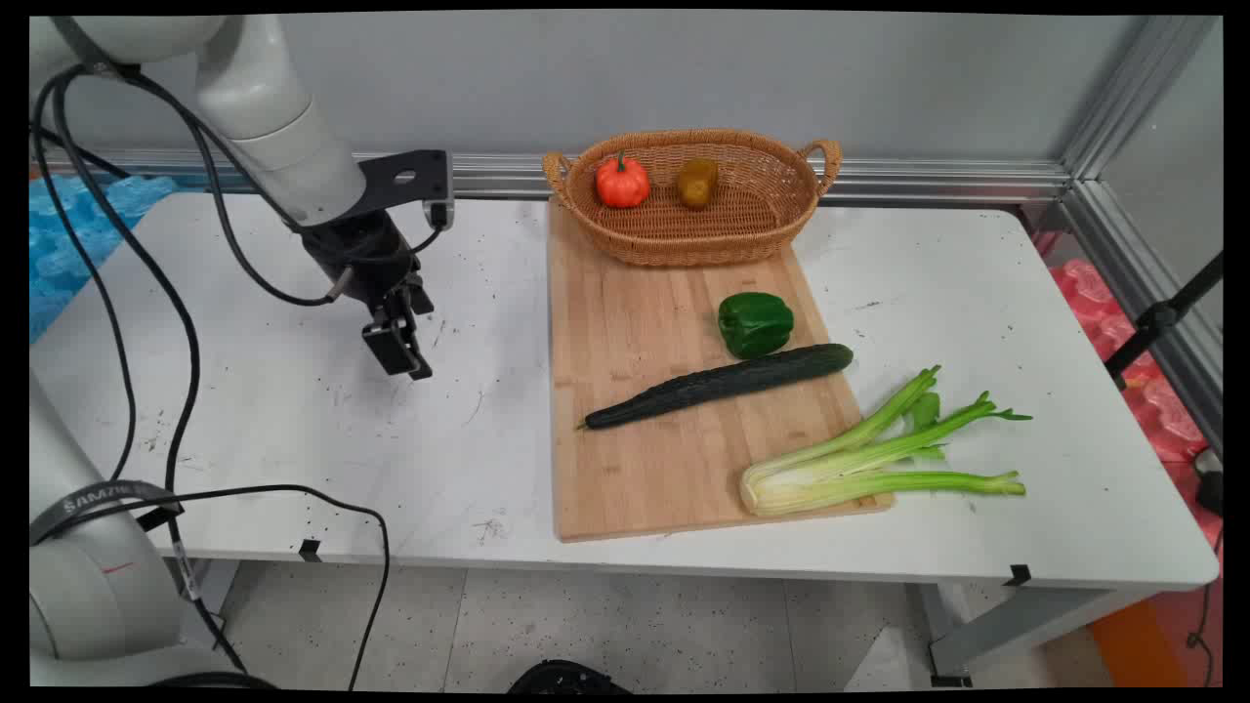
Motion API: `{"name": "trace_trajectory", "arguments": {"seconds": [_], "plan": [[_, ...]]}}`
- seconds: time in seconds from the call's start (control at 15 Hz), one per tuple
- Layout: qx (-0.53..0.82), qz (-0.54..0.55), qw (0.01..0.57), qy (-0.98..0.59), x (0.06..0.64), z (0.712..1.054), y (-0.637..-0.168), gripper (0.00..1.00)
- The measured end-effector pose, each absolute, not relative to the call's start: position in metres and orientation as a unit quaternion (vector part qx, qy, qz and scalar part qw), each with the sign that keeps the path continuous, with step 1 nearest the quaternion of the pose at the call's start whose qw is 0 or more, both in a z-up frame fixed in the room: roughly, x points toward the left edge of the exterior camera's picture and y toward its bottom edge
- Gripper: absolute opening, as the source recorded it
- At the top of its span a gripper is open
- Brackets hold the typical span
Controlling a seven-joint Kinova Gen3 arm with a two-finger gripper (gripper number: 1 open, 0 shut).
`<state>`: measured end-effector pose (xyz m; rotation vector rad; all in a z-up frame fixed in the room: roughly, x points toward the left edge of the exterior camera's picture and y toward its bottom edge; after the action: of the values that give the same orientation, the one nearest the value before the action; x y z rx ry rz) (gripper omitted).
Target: Pick up the potato from the vegetable basket
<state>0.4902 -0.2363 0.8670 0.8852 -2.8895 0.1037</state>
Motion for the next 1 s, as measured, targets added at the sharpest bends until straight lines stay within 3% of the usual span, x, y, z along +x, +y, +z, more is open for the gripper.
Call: {"name": "trace_trajectory", "arguments": {"seconds": [0.4, 1.0], "plan": [[0.335, 0.064, 0.097, -0.935, 0.473, 0.87, -0.274, 1.0], [0.389, 0.149, 0.186, -0.89, 0.431, 0.888, -0.387, 1.0]]}}
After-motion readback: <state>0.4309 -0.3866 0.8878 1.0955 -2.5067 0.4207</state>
